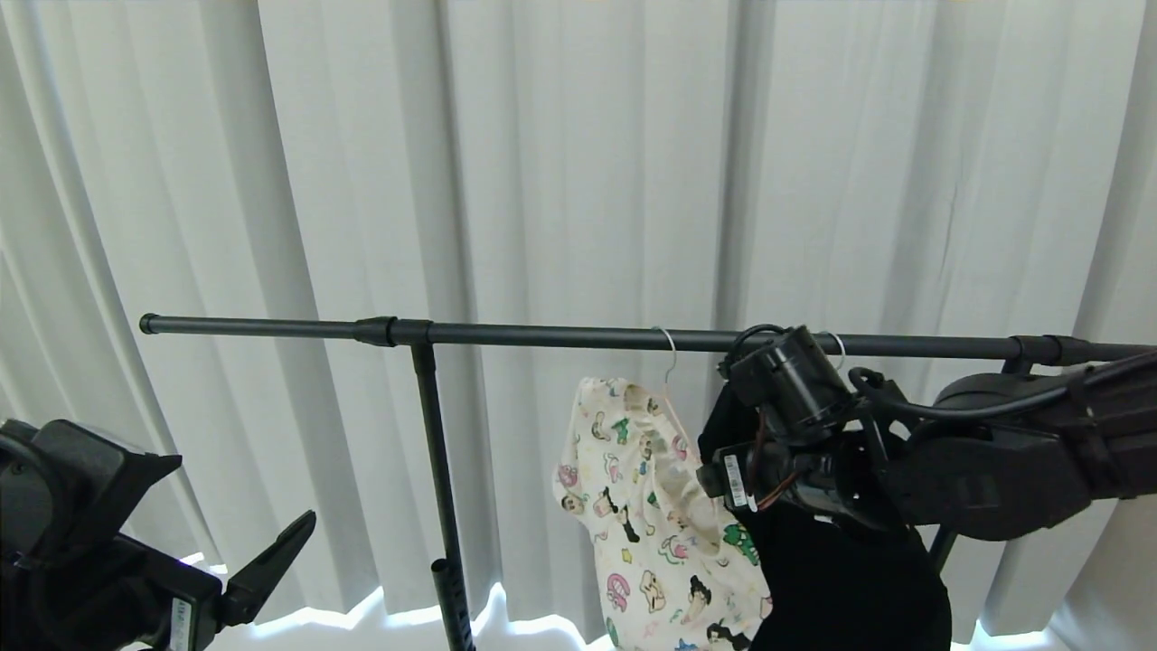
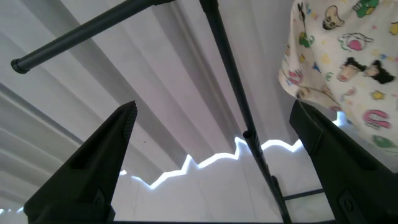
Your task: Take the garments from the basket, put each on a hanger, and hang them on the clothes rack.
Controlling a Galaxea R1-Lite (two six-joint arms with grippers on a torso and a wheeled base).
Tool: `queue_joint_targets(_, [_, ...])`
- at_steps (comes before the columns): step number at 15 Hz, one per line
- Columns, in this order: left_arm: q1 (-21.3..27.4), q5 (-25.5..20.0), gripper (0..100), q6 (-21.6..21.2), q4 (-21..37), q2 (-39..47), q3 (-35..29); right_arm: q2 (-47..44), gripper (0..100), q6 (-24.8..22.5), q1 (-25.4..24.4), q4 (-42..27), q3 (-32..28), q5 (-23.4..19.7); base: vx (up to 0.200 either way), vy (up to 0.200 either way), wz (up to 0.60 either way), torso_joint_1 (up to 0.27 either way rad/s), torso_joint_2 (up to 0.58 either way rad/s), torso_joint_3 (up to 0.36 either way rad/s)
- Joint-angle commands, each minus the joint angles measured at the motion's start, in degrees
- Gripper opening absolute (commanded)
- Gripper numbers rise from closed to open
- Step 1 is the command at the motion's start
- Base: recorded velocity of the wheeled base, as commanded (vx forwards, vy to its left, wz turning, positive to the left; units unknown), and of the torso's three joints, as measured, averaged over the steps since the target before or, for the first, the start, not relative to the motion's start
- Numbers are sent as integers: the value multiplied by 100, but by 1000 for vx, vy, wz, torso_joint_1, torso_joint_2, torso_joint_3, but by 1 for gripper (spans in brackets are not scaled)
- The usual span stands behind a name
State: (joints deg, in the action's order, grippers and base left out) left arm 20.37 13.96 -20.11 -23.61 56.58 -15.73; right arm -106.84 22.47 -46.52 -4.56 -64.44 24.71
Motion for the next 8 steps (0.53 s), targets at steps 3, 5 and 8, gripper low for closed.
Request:
queue_joint_targets(3, [-859,2,100,183,-3,-112,131,1490,100,-436,-261,-291,230,333,0,0,0,0,0,0])
queue_joint_targets(5, [-1378,-7,100,192,-3,-94,78,2264,100,-858,29,-1117,503,869,0,0,0,0,0,0])
queue_joint_targets(8, [-2002,-7,100,509,-3,-33,149,3486,100,-1702,829,-1434,1294,1009,0,0,0,0,0,0])
